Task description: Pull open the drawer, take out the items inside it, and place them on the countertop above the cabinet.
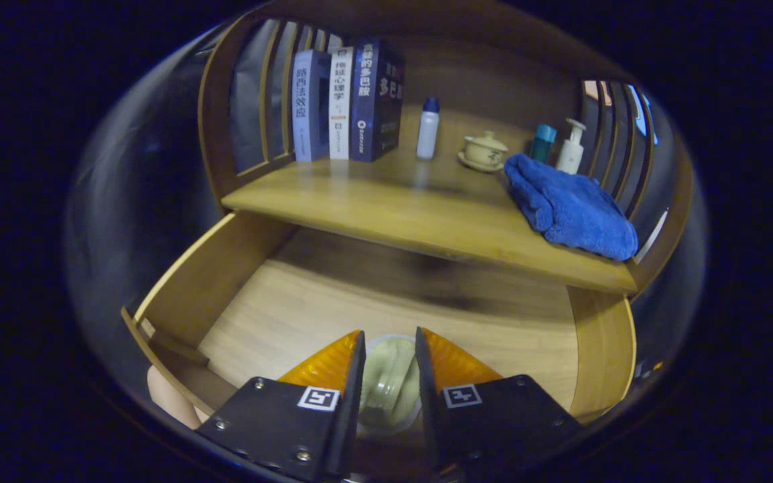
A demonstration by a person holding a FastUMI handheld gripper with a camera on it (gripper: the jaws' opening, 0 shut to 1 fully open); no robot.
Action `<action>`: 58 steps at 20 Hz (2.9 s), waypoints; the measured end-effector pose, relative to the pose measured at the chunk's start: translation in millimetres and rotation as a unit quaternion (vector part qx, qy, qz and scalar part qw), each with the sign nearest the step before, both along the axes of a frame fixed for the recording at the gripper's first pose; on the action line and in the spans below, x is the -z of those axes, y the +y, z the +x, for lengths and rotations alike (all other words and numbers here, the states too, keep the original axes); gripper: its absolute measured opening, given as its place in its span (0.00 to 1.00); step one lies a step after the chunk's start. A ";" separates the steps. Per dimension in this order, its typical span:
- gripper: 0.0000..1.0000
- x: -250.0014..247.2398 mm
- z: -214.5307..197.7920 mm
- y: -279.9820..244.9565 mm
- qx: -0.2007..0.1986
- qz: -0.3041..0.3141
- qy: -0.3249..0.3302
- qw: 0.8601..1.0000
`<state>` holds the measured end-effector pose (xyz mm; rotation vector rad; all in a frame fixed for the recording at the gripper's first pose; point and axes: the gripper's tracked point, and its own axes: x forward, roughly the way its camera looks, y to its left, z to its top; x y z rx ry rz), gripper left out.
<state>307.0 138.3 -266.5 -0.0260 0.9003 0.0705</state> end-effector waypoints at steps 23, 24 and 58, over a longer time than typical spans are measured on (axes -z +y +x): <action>0.18 14.5 -13.3 4.6 0.004 0.025 0.022 0.999; 0.18 6.2 -8.7 1.6 0.005 0.018 0.003 1.000; 0.17 -79.9 191.0 -42.2 0.093 -0.075 -0.234 0.965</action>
